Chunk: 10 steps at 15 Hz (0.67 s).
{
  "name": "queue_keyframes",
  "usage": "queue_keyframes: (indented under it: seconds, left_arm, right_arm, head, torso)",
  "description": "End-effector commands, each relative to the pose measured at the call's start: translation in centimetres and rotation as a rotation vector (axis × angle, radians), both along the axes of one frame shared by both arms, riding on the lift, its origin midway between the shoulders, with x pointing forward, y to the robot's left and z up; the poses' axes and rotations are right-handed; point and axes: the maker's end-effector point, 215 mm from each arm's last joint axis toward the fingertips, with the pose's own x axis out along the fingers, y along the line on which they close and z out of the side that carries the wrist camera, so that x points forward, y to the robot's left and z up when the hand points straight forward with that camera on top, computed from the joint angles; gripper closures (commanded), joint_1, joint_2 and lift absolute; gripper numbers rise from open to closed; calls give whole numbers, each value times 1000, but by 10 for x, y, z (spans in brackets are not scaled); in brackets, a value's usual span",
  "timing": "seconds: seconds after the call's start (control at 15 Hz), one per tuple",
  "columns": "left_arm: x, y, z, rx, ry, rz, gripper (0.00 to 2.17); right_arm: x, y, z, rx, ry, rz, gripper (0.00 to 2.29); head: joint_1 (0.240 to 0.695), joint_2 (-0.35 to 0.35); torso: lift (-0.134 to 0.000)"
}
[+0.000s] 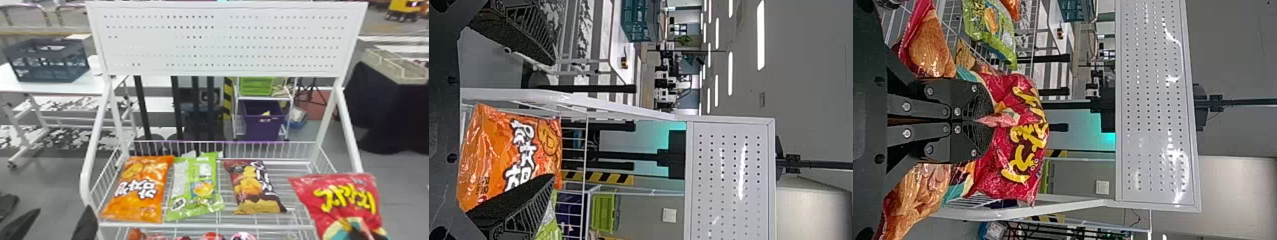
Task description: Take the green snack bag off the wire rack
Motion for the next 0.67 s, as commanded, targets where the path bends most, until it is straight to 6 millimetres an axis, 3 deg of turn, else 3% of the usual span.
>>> queue_keyframes:
  seconds: [0.0,0.6]
  left_arm:
    - [0,0,0,1,0,0,87]
    - [0,-7,0,-5,-5,-13,83]
  right_arm:
    - [0,0,2,3,-7,-2,2233]
    - [-1,-1,1,0,-4,-5,2233]
  head:
    - [499,0]
    - [499,0]
  torso:
    - [0]
    - [0]
